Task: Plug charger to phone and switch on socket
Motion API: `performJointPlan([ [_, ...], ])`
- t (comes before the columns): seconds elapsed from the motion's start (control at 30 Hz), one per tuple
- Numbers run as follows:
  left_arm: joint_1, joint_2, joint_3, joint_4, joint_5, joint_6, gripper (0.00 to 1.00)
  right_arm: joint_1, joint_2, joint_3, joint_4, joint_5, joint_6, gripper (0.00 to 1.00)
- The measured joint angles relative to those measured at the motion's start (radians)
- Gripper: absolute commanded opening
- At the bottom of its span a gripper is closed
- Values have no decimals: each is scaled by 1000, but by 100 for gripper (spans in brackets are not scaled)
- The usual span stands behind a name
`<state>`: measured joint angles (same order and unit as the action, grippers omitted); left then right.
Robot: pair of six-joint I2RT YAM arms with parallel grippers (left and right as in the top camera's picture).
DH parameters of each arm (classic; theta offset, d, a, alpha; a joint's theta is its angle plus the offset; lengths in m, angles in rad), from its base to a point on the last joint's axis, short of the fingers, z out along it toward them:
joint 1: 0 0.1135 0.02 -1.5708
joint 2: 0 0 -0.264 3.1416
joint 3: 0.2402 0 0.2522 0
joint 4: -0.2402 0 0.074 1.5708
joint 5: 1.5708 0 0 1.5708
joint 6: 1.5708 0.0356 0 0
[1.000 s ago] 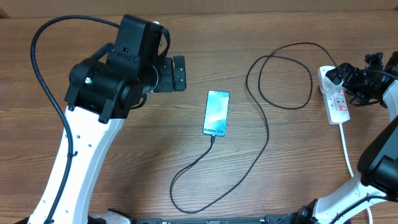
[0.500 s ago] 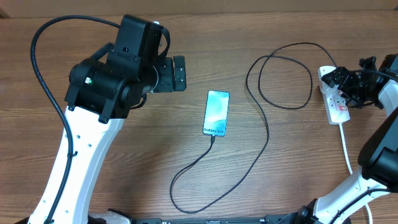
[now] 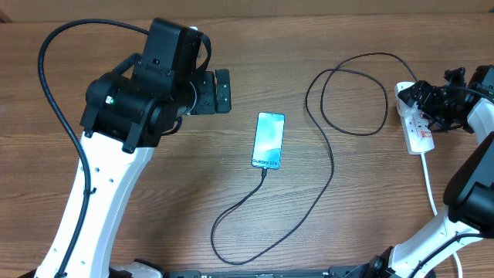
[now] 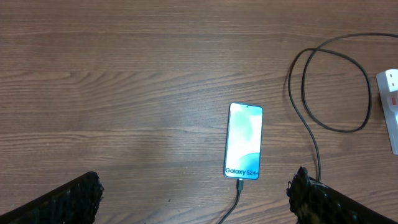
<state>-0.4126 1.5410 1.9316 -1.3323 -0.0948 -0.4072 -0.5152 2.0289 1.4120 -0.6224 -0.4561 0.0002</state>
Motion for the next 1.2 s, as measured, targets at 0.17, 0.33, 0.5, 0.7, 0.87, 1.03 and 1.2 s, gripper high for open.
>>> performJointPlan([
  [0.17, 0, 0, 0, 0, 0, 0, 99, 0, 0, 0, -5, 0, 0, 100],
  [0.33, 0, 0, 0, 0, 0, 0, 99, 0, 0, 0, -8, -1, 0, 100],
  [0.5, 0, 0, 0, 0, 0, 0, 99, -1, 0, 0, -8, -6, -1, 100],
  [0.7, 0, 0, 0, 0, 0, 0, 99, -2, 0, 0, -8, -20, -4, 100],
  [0.87, 0, 0, 0, 0, 0, 0, 99, -9, 11, 7, -14, -42, -7, 100],
  [1.03, 0, 0, 0, 0, 0, 0, 99, -10, 11, 10, -26, -45, -12, 100],
  [1.2, 0, 0, 0, 0, 0, 0, 99, -10, 11, 13, -34, -46, -13, 100],
])
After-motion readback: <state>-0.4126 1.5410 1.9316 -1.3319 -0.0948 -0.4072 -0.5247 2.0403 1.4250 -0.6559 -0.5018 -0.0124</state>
